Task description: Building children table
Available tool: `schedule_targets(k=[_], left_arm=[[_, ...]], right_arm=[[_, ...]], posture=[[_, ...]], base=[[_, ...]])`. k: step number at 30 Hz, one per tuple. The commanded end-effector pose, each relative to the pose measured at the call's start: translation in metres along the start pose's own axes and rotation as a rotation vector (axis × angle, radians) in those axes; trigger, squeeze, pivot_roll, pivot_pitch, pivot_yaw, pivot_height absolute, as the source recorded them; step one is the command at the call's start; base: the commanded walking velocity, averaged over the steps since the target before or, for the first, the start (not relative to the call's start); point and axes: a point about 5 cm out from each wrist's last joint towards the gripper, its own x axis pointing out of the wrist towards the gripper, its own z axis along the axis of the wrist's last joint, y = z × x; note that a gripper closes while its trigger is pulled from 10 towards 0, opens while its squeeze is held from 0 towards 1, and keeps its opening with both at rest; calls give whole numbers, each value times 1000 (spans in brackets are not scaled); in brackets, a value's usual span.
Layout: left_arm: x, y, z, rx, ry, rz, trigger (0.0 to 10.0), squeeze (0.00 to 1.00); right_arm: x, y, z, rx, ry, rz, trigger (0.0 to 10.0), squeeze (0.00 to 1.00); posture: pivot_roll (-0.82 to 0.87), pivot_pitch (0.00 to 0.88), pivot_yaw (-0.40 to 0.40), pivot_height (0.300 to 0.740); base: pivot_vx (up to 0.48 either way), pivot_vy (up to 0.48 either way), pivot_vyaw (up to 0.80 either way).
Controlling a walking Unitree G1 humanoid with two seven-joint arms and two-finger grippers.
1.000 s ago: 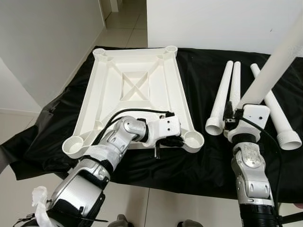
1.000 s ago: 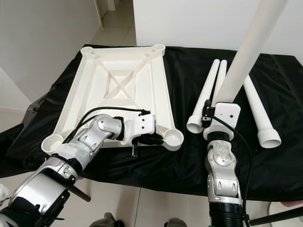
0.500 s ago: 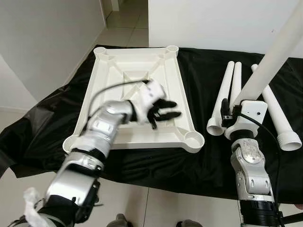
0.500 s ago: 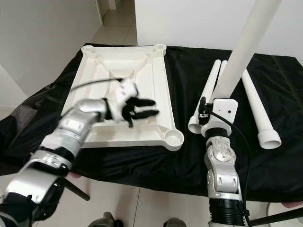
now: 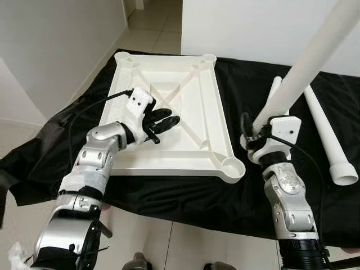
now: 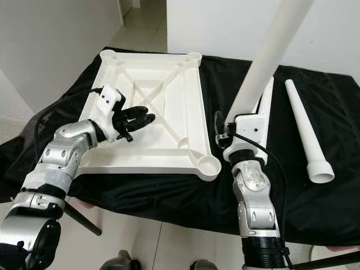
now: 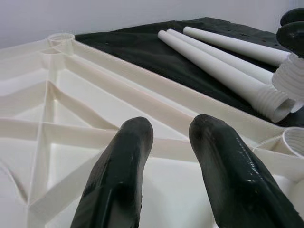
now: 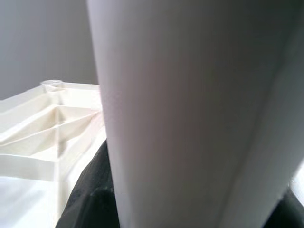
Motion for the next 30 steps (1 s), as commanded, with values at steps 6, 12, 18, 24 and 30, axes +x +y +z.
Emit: schedule_targets(k=[6, 12, 18, 24, 30], left_arm=[[-24, -19, -17, -68, 3, 1, 10000, 0], [-36, -50, -23, -80, 45, -176, 10000, 0], [-29, -74, -21, -43, 41, -249, 10000, 0], [-8, -89, -9, -83, -26, -178, 10000, 0], [4, -101, 0, -90, -56, -162, 10000, 0]], right_arm=[[-4, 13, -8, 52, 5, 85, 10000, 0], [-6, 14, -15, 68, 22, 87, 10000, 0], [-8, 16, -23, 68, 51, 109, 10000, 0], [-15, 16, -34, 56, 98, 132, 10000, 0], [-29, 9, -43, 44, 149, 125, 10000, 0]], posture=[[82, 0, -31, 740], [90, 0, -40, 740], [93, 1, -48, 740], [95, 3, -57, 740], [88, 3, -53, 740]], base=[[0, 0, 0], [0, 0, 0], [0, 0, 0], [0, 0, 0], [0, 0, 0]])
